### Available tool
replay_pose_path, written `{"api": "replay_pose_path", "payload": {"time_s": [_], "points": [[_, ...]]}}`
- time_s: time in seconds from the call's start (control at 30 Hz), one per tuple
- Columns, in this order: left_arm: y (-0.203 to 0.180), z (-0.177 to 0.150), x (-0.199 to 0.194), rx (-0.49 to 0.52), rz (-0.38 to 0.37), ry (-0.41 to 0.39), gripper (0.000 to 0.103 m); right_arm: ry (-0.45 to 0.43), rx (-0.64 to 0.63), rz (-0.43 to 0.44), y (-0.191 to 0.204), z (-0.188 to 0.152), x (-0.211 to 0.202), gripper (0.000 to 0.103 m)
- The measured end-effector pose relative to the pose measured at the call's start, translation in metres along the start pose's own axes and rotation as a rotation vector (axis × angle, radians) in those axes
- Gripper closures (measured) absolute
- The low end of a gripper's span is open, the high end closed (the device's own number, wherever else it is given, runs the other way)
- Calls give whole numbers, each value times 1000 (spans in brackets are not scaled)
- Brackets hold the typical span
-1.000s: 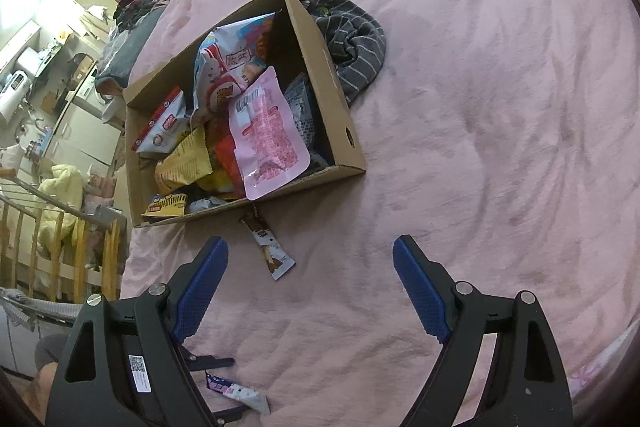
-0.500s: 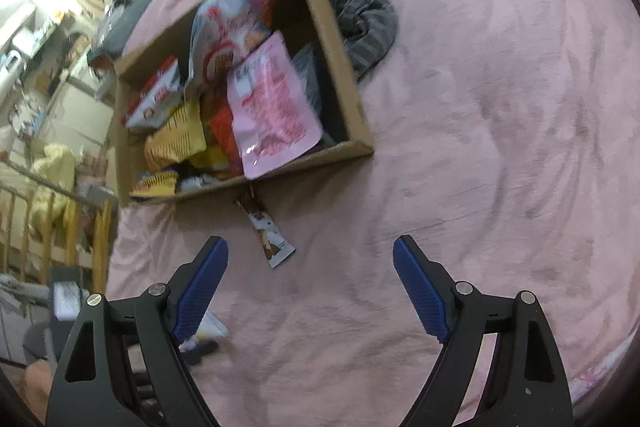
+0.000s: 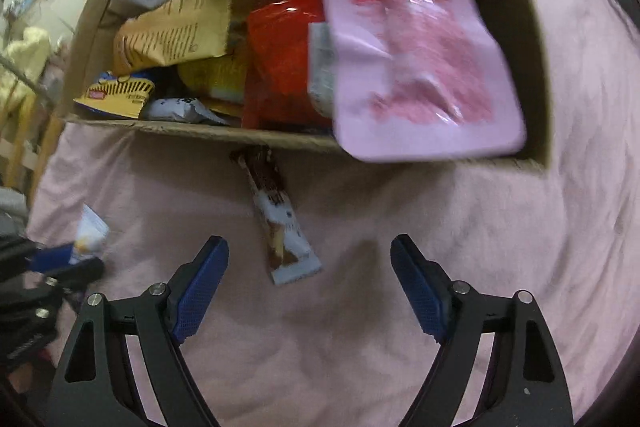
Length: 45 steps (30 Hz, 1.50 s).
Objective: Organize snacks
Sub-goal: 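Grasp a brown chocolate bar with the right tool while the left tool grasps a white-blue bar, then carry the brown chocolate bar and white-blue bar over the box with both tools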
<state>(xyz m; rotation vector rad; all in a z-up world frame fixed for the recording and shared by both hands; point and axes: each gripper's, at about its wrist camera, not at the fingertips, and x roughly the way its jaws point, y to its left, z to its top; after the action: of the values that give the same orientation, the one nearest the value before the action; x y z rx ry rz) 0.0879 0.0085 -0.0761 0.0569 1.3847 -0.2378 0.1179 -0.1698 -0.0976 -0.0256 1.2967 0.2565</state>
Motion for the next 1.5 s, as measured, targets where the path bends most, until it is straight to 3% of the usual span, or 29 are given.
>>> {"api": "replay_pose_path", "payload": {"time_s": [0.13,0.33,0.4,0.43,0.8,1.17,1.5], "points": [[24,-2,-8,-39,1,-8,89,21,-18,-11,8,8,15,26],[28,1,-9,-41,13,-18,89,39,-42,-36,13,13,31,48],[30,2,-11,-41,18,-26,89,33,-54,-31,16,12,31,79],[18,8,0,-40,22,-28,89,33,-60,-28,17,11,31,85],[17,16,2,-76,69,-73,89,36,-90,43,31,-2,19,85],[25,14,5,-89,128,-107,89,9,-103,51,31,-14,-1,85],[32,11,2,-86,196,-151,89,-28,-94,63,26,2,-15,85]]}}
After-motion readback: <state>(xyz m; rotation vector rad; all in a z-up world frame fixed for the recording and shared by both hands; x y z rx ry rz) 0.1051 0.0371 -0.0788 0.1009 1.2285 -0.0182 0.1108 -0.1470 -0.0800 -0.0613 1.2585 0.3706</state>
